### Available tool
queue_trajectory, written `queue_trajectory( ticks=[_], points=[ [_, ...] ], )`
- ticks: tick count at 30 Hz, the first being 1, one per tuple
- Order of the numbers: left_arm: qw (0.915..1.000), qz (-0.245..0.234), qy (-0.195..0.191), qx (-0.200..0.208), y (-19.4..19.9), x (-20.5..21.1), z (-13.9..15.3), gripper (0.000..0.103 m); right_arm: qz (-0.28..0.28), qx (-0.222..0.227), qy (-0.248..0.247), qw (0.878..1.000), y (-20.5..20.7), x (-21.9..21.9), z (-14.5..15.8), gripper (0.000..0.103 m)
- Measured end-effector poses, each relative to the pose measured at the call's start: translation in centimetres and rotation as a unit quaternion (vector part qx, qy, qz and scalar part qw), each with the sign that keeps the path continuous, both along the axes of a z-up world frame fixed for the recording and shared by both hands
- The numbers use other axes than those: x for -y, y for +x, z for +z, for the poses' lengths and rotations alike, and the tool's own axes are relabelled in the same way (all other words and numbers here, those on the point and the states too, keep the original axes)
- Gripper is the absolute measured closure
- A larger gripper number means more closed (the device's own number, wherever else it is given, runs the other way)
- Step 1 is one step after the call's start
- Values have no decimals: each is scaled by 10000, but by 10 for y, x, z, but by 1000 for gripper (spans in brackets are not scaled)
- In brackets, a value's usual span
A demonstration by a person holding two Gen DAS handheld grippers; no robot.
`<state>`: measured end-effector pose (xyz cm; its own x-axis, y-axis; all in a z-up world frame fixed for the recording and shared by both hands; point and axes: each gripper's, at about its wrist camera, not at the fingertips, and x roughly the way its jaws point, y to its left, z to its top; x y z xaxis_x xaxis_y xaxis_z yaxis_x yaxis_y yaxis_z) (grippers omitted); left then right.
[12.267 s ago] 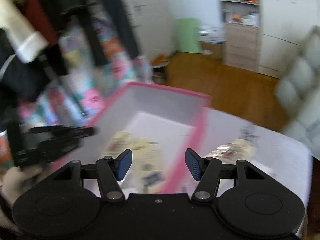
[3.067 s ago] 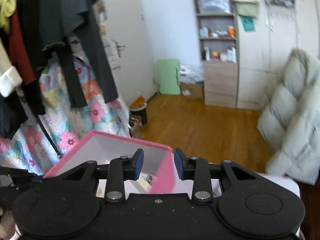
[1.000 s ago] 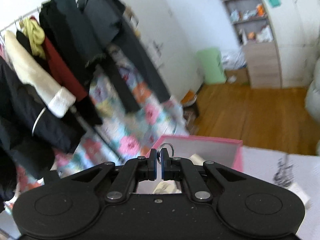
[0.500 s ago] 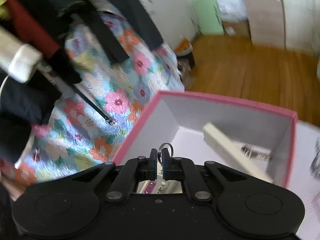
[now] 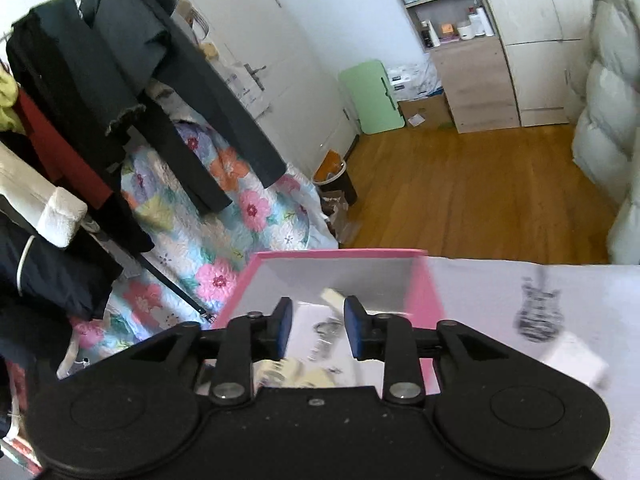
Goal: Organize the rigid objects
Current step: 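Move the right gripper to the white wall charger and grasp it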
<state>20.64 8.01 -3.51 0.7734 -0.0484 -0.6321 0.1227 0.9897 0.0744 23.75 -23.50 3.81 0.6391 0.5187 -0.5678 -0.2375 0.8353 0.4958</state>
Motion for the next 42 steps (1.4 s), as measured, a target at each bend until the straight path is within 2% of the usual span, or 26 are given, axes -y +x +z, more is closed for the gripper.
queue_trajectory(
  ticks=[4,6,9,12,14,16,19,22,25,27,28,31,34,36,38,42],
  points=[
    [9999,1,105,-4,0,4,0,100,-545,-209,-467,9972,-4,48,-20,65],
    [9999,67,126,-35,2,5,1,100,-780,-296,-878,9926,-5,64,-35,64],
    [9999,88,102,8,1,5,0,100,-840,-512,-1189,9880,-4,74,-57,62],
    [9999,86,108,47,-2,5,1,100,-605,-441,-1332,9883,-4,75,-72,56],
    [9999,81,69,73,-4,4,1,100,-373,-311,-1633,9854,-2,69,-79,38],
    [9998,114,93,101,-4,5,1,100,22,-171,-2111,9773,1,59,-85,32],
    [9997,98,144,165,-6,7,2,101,676,-107,-3056,9497,19,45,-92,32],
    [9998,99,105,167,-6,6,3,101,1175,-139,-3338,9352,33,44,-99,32],
    [9998,109,-84,143,-7,1,3,101,1384,-220,-3470,9273,45,40,-109,32],
    [9998,106,-37,167,-7,2,3,101,1353,-179,-3375,9314,50,43,-111,35],
    [9998,98,-36,170,-6,2,3,101,1339,-250,-3286,9346,53,45,-111,44],
    [9998,85,28,174,-5,2,3,101,812,-529,-3046,9475,57,53,-110,45],
    [9998,68,-26,175,-5,1,3,101,392,-262,-2494,9672,41,59,-99,48],
    [9998,69,-21,173,-5,1,2,101,206,-18,-2229,9746,26,58,-88,48],
    [9999,83,-52,119,-4,0,2,101,165,244,-2119,9769,10,52,-76,49],
    [9999,62,-27,129,-4,-1,2,101,286,487,-2269,9723,-10,33,-61,49]
  ],
)
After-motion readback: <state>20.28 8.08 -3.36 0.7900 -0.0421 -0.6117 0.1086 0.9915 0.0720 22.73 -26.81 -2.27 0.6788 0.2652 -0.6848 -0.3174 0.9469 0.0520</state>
